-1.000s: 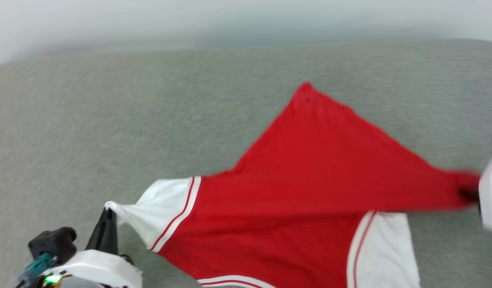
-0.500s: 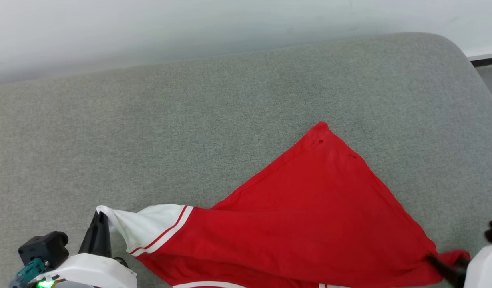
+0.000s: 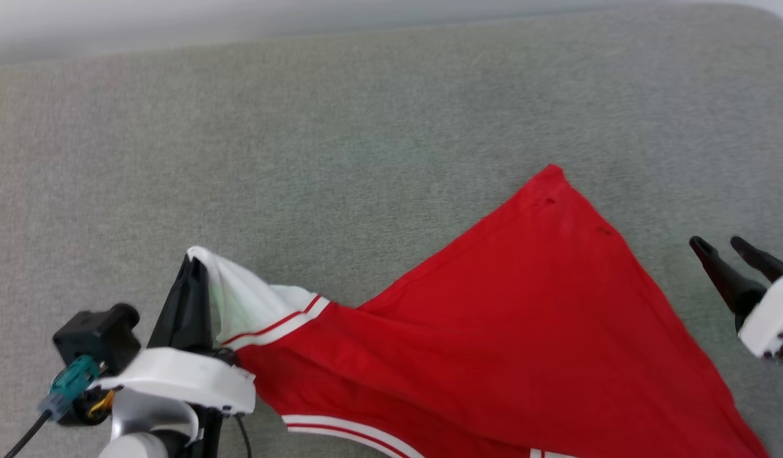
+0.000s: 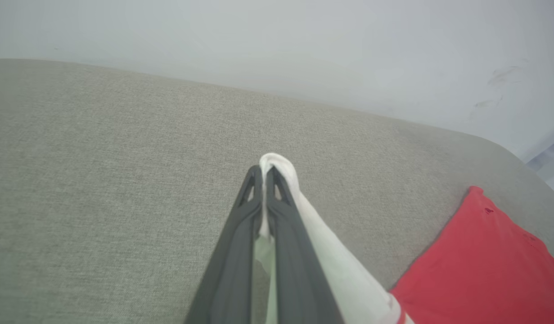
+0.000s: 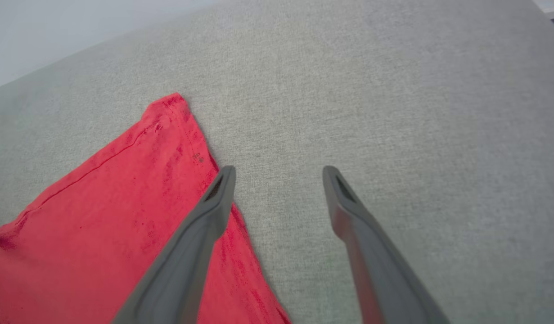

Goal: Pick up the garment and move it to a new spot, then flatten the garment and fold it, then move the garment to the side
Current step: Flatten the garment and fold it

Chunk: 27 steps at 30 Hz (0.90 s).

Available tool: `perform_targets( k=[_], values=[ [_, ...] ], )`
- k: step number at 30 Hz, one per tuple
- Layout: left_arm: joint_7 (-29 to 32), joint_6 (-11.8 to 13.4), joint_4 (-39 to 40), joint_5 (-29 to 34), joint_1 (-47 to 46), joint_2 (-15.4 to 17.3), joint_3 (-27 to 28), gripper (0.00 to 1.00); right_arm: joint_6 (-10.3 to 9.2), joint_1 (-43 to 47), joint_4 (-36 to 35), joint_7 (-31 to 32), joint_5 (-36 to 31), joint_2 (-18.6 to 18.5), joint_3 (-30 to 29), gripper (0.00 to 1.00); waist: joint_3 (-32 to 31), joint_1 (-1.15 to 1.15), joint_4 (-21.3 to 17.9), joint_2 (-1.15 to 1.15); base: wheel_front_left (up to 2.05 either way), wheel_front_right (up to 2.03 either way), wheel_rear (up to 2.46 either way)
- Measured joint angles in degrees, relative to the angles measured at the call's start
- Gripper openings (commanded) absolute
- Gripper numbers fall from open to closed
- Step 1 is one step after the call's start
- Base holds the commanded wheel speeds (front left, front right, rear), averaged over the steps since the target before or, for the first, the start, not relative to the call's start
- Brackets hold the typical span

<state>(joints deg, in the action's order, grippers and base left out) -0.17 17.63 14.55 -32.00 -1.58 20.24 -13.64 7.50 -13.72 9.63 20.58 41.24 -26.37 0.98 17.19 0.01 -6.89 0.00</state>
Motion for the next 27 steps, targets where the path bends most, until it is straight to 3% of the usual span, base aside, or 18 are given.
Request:
perform_targets(
  k=[5,9,21,22,23,27],
  values=[
    [-0.5,-0.5,1.2,1.7,-4.0,-0.9,-2.0,0.0,0.0,-9.1,1.4,10.7,2.1,-3.9,6.2,1.0,3.2,0.0,2.3,0.0,0.0,0.0,0.0],
    [-0.9,-1.0,1.4,2.6,-6.2,-2.1,-3.9,0.0,0.0,-15.3,3.8,18.6,2.9,-5.0,11.0,1.0,5.3,0.0,4.5,0.0,0.0,0.0,0.0],
    [-3.7,-3.5,-2.1,2.5,-10.7,-4.7,-6.5,0.0,0.0,-28.7,13.2,29.5,3.7,-5.5,21.1,1.0,9.1,0.0,10.2,0.0,0.0,0.0,0.0],
    [-3.9,-3.5,-2.5,2.4,-10.7,-4.9,-6.5,0.0,-0.02,-28.9,13.4,29.9,4.0,-5.7,21.7,0.39,9.1,0.0,10.4,0.0,0.0,0.0,0.0],
    [-4.1,-3.7,-2.8,2.3,-10.7,-5.0,-6.6,0.0,-0.11,-29.1,13.7,30.0,4.3,-5.9,22.1,0.0,9.0,0.0,10.6,0.0,0.0,0.0,0.0],
    [-4.7,-4.1,-4.0,1.8,-10.7,-5.5,-6.8,0.0,-0.09,-29.4,14.9,29.0,5.2,-5.8,24.0,0.0,8.1,0.0,11.0,0.0,0.0,0.0,0.0]
  ],
)
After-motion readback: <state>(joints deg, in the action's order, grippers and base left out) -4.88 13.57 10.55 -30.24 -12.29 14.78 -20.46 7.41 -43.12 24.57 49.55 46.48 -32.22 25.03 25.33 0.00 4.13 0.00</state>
